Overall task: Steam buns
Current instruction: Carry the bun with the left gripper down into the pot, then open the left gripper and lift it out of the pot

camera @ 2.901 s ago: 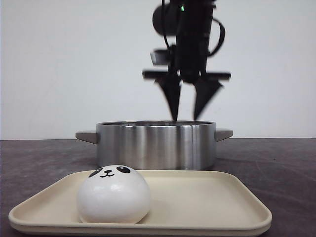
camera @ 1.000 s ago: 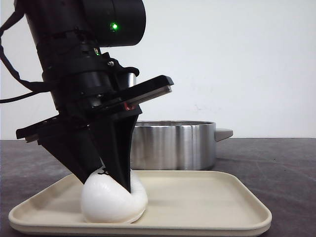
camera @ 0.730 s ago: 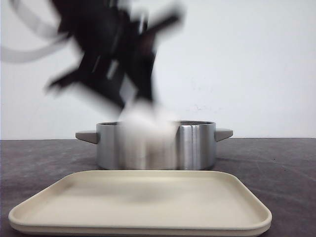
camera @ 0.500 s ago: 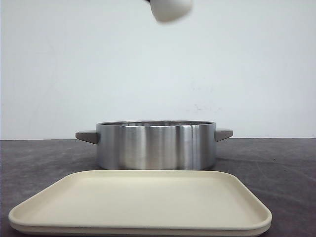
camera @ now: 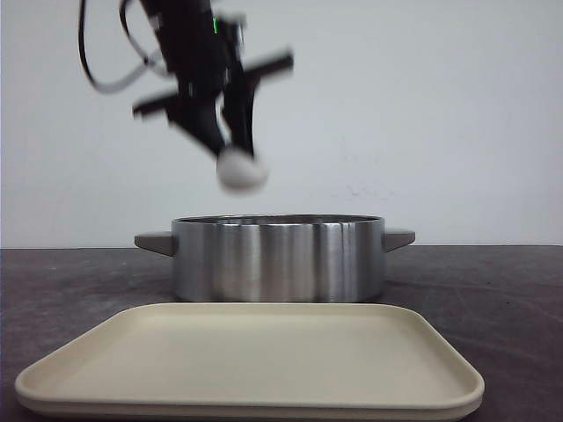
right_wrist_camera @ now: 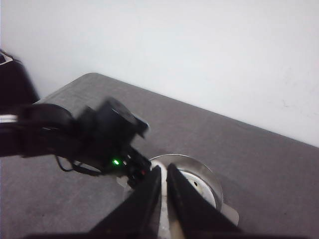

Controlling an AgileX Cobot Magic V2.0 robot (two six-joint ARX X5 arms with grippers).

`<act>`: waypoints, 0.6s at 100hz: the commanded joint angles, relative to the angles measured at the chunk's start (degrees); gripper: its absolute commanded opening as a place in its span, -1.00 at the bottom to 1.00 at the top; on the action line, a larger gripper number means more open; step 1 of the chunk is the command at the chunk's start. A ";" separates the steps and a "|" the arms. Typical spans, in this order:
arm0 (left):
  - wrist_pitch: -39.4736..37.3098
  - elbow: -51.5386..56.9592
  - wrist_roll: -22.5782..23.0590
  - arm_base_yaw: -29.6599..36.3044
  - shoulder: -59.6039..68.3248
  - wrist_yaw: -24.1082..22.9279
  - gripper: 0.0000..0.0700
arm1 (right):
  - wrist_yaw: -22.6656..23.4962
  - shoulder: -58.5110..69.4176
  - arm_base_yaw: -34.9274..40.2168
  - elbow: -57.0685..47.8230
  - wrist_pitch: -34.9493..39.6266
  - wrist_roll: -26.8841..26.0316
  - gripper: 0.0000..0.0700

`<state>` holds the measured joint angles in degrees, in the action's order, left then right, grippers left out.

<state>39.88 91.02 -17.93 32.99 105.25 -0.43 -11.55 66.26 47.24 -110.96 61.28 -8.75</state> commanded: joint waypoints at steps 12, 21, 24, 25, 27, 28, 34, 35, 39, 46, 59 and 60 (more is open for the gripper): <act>1.03 1.14 0.61 0.85 5.11 1.11 -1.00 | 0.13 0.79 0.63 -1.01 0.90 0.39 -0.97; 1.51 1.14 0.55 0.98 6.60 1.60 -0.82 | 0.13 0.79 0.63 -1.01 1.42 0.20 -0.97; 1.70 1.14 0.50 0.98 6.84 1.73 -0.67 | 0.11 0.79 0.63 -1.01 1.57 0.15 -0.97; 1.75 1.14 0.48 0.98 6.88 1.73 -0.62 | 0.13 0.79 0.63 -1.01 1.66 0.13 -0.97; 1.88 1.14 0.39 0.98 6.93 1.70 -0.51 | 0.11 0.79 0.63 -1.01 1.79 0.13 -0.97; 1.92 1.14 0.37 0.98 6.95 1.70 -0.45 | 0.13 0.79 0.63 -1.01 1.84 0.13 -0.97; 1.84 1.14 0.39 0.98 6.97 1.70 -0.07 | 0.13 0.79 0.63 -1.01 1.95 0.02 -0.97; 1.81 1.14 0.39 0.98 6.95 1.70 -0.05 | 0.13 0.79 0.63 -1.01 1.95 -0.02 -0.97; 1.84 1.20 0.37 0.98 6.95 1.73 0.17 | 0.11 0.79 0.63 -1.01 1.90 -0.26 -0.97; 2.67 1.46 0.37 0.98 6.95 1.92 0.50 | 0.11 0.81 0.63 -1.01 1.81 -0.28 -0.97; 4.94 2.86 0.39 0.98 6.95 1.92 0.72 | 0.11 1.14 0.63 -1.01 2.14 -0.26 -0.97; 5.05 2.95 0.39 0.98 6.95 1.92 0.72 | 0.11 1.14 0.63 -0.98 2.19 -0.26 -0.97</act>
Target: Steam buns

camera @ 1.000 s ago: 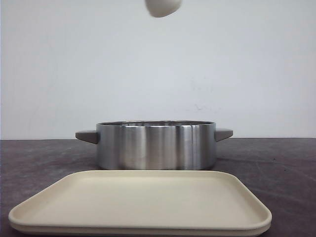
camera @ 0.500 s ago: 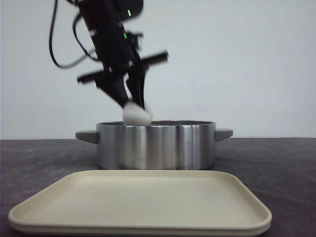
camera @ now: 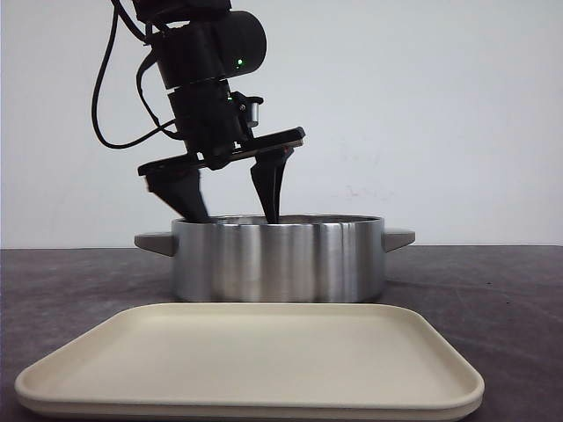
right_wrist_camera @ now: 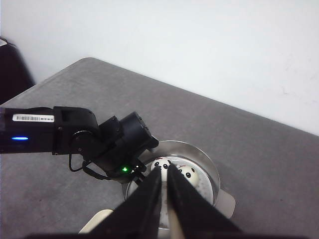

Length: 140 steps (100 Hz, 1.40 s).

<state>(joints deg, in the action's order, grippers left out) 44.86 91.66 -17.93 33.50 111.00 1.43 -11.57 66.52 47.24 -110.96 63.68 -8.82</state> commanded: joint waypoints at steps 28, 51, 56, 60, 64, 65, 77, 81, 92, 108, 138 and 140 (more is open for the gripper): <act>6.67 9.49 0.90 0.48 -2.29 -0.28 0.70 | -0.52 3.15 0.61 0.55 1.01 0.28 -0.97; 7.69 9.03 4.98 3.50 -18.21 -4.44 0.59 | -0.50 0.76 0.66 12.41 -8.83 0.28 -0.97; 7.76 8.87 5.51 5.07 -22.18 -6.27 0.37 | -0.50 -0.81 0.87 16.90 -13.27 0.28 -0.97; 7.96 8.87 5.49 6.10 -24.52 -7.34 0.22 | -0.55 -1.75 1.18 19.98 -16.41 0.28 -0.97; 8.35 8.81 5.44 7.32 -27.15 -8.39 0.08 | -0.57 -3.02 1.57 23.76 -20.26 0.28 -0.97; 8.37 8.74 5.44 7.61 -27.80 -8.74 0.05 | -0.57 -3.34 1.68 24.72 -21.27 0.28 -0.97; 8.13 5.95 5.20 11.13 -35.93 -12.72 -0.16 | -0.57 -6.86 2.78 36.26 -32.39 0.26 -0.97; 8.00 4.35 4.96 12.31 -38.75 -14.27 -0.16 | -0.61 -7.80 3.06 39.76 -35.82 0.26 -0.97; 7.37 -1.68 3.30 15.23 -46.86 -19.93 -0.16 | -0.72 -9.55 3.69 47.43 -44.26 0.17 -0.97; 5.62 -12.44 2.49 16.50 -57.79 -26.05 -0.75 | -0.72 -9.64 3.78 51.52 -51.17 0.52 -0.97; 4.92 -22.77 2.47 16.50 -67.67 -27.19 -0.98 | -0.50 -9.66 3.78 51.65 -59.65 0.70 -0.97; 4.94 -22.77 2.47 16.50 -67.71 -27.19 -0.98 | -0.52 -9.66 3.78 51.65 -60.00 0.70 -0.97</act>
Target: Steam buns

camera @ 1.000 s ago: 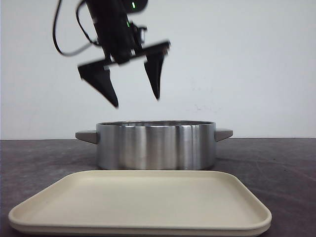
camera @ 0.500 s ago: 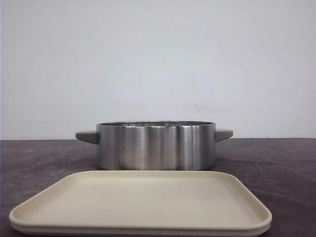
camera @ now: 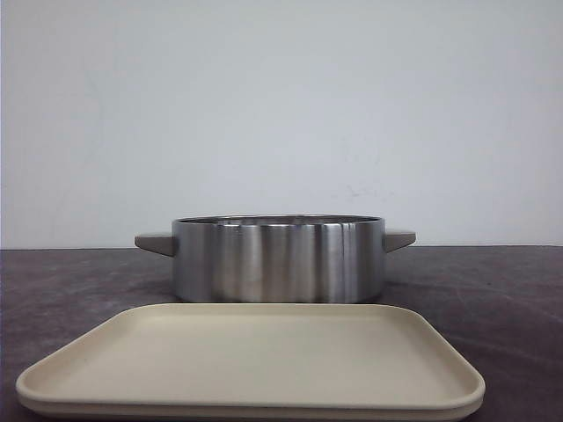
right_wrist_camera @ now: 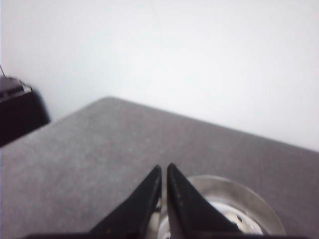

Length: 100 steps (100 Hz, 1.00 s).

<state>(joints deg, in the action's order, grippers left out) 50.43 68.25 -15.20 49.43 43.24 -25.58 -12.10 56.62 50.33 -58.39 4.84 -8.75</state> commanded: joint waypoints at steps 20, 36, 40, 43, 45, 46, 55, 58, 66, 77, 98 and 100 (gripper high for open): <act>-0.59 0.63 -0.28 0.57 -0.63 -0.13 -0.98 | 0.02 0.24 0.70 -0.92 -2.99 0.63 -0.97; -0.59 0.63 -0.28 0.57 -0.63 -0.13 -0.97 | 0.02 0.24 0.70 -0.92 -3.04 0.63 -0.97; -0.59 0.63 -0.28 0.57 -0.63 -0.13 -0.97 | 0.00 0.24 0.70 -0.92 -3.04 0.63 -0.97; -0.59 0.63 -0.28 0.57 -0.63 -0.13 -0.97 | 0.02 0.24 0.70 -0.92 -3.04 0.63 -0.97; -0.59 0.63 -0.28 0.57 -0.63 -0.13 -0.97 | 0.02 0.24 0.70 -0.92 -3.04 0.63 -0.97; -0.59 0.63 -0.28 0.57 -0.63 -0.13 -0.97 | 0.02 0.24 0.70 -0.92 -3.04 0.63 -0.97; -0.59 0.63 -0.28 0.57 -0.63 -0.13 -0.97 | 0.02 0.24 0.70 -0.92 -3.13 0.61 -0.97; -0.59 0.63 -0.28 0.57 -0.63 -0.13 -0.97 | 0.02 0.24 0.70 -0.92 -3.13 0.61 -0.97; -0.59 0.63 -0.28 0.57 -0.63 -0.13 -0.97 | 0.00 0.24 0.70 -0.92 -3.13 0.63 -0.97; -0.59 0.63 -0.28 0.57 -0.63 -0.13 -0.97 | 0.02 0.24 0.70 -0.92 -3.10 0.63 -0.97; -0.59 0.63 -0.28 0.57 -0.63 -0.13 -0.97 | -0.63 -1.36 -2.14 -0.85 0.81 0.22 -0.96; -0.61 0.63 -0.31 0.57 -0.63 -0.13 -0.97 | -0.61 -1.84 -3.13 -0.81 2.23 0.22 -0.96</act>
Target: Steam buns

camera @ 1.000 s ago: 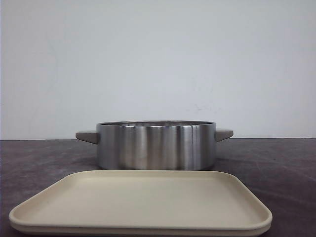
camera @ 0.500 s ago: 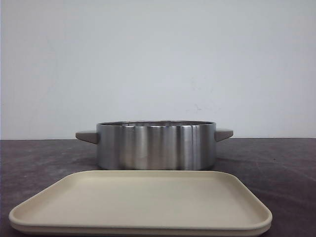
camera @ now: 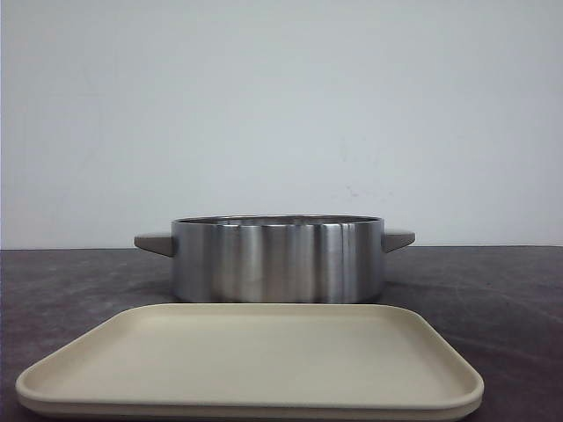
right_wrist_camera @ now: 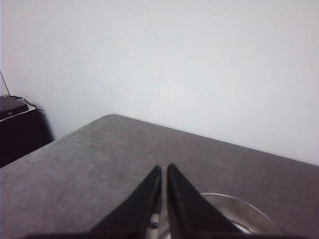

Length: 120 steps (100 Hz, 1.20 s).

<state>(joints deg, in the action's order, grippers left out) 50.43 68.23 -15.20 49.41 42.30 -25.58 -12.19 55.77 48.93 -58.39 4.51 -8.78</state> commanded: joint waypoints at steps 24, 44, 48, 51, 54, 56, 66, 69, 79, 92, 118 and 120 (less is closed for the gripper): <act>-0.63 0.66 -0.28 0.59 0.31 -0.13 -0.97 | 0.37 -13.20 -17.81 10.73 6.14 1.79 -0.97; -0.66 0.66 -0.28 0.59 0.31 -0.13 -0.97 | 7.76 -28.70 -31.89 32.30 -6.67 5.55 -0.97; -0.66 0.66 -0.28 0.59 0.31 -0.13 -0.97 | 9.68 -31.80 -34.53 36.02 -7.08 5.55 -0.97; -0.68 0.66 -0.28 0.59 0.31 -0.13 -0.97 | 11.06 -34.10 -36.48 38.62 -7.08 5.55 -0.97; -0.68 0.66 -0.28 0.59 0.31 -0.13 -0.97 | 12.46 -36.39 -38.45 41.07 -7.04 5.55 -0.97; -0.68 0.66 -0.28 0.59 0.31 -0.13 -0.97 | 13.46 -37.86 -39.76 42.62 -6.99 5.53 -0.97; -0.68 0.66 -0.28 0.59 0.31 -0.13 -0.97 | 18.25 -45.11 -45.97 49.33 -6.93 5.57 -0.97; -0.68 0.66 -0.28 0.59 0.31 -0.13 -0.97 | 19.30 -47.01 -47.52 50.99 -6.64 5.57 -0.97; -0.68 0.66 -0.28 0.59 0.31 -0.13 -0.97 | 20.31 -52.50 -50.93 55.39 -4.98 5.90 -0.97; -0.68 0.66 -0.28 0.59 0.31 -0.13 -0.97 | 19.43 -55.54 -52.33 57.75 -1.25 6.27 -0.97; -0.72 0.68 -0.31 0.59 0.31 -0.13 -0.97 | 11.10 -55.56 -51.78 57.75 5.68 6.88 -0.97; -0.72 0.68 -0.28 0.59 0.31 -0.13 -0.97 | 10.67 -55.56 -51.69 57.75 5.68 6.88 -0.97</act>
<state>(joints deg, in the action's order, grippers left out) 50.37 68.23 -15.20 49.41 42.30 -25.58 -0.08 0.25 -3.01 -0.86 9.98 -2.72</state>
